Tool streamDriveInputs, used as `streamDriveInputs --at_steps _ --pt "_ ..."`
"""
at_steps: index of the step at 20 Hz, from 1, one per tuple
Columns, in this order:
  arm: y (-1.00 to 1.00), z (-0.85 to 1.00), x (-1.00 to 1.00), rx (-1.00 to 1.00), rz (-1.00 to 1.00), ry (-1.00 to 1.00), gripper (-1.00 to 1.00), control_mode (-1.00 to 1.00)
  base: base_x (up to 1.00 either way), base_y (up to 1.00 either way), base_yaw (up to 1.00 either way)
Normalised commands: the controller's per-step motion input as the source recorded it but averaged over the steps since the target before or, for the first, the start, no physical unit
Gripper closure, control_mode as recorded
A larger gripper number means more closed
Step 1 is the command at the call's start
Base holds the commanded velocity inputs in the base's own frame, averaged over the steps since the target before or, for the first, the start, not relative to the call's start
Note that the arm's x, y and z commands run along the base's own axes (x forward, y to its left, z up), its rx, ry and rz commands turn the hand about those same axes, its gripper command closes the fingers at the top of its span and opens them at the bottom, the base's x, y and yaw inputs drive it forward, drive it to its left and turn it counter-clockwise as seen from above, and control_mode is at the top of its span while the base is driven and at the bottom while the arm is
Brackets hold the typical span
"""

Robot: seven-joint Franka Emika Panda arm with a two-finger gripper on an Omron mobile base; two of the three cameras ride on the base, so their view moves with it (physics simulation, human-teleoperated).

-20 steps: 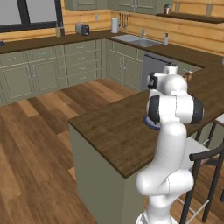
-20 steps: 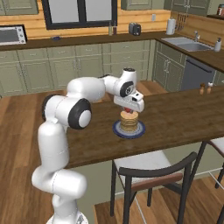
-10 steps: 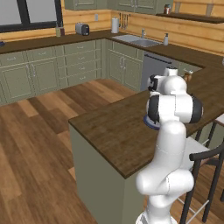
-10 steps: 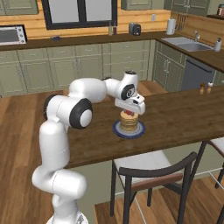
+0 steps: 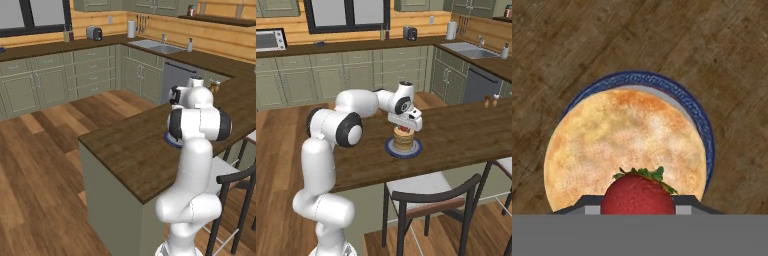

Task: Take the strawberry from the fridge and place it on top of the pancake, located on the dining counter.

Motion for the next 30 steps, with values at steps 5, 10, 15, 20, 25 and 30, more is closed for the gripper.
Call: streamDriveInputs --at_steps 5,10,15,20,25,30 --pt "0.0 -0.02 -0.28 0.0 0.0 -0.02 -1.0 -1.0 0.0 0.0 0.0" --pt "0.02 0.02 -0.01 0.0 0.0 0.0 -1.0 -1.0 0.0 0.0 0.0" --pt "0.0 0.32 -0.25 0.0 0.0 -0.08 -1.0 -1.0 0.0 0.0 0.0" --pt "0.0 0.41 -0.59 0.0 0.0 -0.11 -1.0 -1.0 0.0 0.0 0.0" --pt "0.0 0.17 -0.85 0.01 0.0 -0.06 -1.0 -1.0 0.0 0.0 0.0" --pt "0.0 0.03 -0.94 0.04 0.0 -0.03 -1.0 -1.0 0.0 0.0 0.0"
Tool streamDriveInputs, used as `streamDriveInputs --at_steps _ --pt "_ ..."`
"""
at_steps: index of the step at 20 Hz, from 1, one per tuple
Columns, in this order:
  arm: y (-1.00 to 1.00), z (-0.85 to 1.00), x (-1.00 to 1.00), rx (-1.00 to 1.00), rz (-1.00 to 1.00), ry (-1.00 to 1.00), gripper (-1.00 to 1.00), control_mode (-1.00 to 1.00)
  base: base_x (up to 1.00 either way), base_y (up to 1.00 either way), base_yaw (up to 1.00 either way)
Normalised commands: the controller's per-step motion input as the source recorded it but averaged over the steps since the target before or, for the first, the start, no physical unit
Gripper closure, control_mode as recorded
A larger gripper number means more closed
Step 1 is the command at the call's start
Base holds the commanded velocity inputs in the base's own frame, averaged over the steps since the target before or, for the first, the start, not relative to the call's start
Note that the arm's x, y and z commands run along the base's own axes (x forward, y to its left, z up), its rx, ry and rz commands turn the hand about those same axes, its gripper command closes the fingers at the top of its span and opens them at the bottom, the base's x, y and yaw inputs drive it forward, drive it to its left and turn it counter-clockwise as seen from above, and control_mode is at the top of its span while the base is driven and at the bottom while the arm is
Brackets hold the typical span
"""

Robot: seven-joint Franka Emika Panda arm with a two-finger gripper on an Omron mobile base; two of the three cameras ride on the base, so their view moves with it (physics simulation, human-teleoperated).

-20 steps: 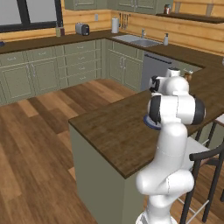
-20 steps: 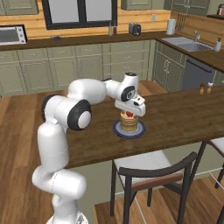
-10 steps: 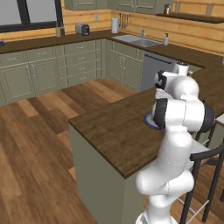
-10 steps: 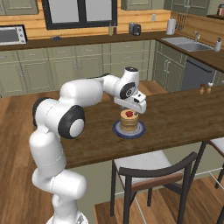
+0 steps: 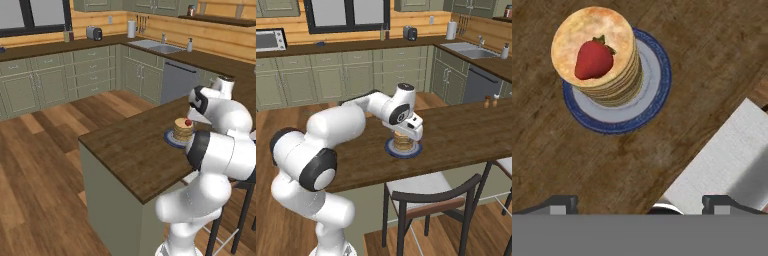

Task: Take the strawberry from the fridge and place it on top of the pancake, located on the dining counter.

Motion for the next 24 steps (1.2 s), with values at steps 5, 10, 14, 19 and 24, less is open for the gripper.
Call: streamDriveInputs --at_steps 5,10,14,19,24 --pt "-0.01 0.0 -0.87 0.04 0.0 0.0 -1.0 -1.0 0.0 0.0 0.0" --pt "-0.03 0.0 -0.79 0.03 0.0 0.0 -1.0 -1.0 0.0 0.0 0.0" --pt "-0.03 0.0 -0.73 0.0 0.0 -0.02 -1.0 -1.0 0.0 0.0 0.0" --pt "-0.05 0.0 -0.67 0.0 0.0 -0.04 -1.0 -1.0 0.0 0.0 0.0" --pt "-0.05 -0.02 -0.62 0.0 0.0 -0.03 -1.0 -1.0 0.0 0.0 0.0"
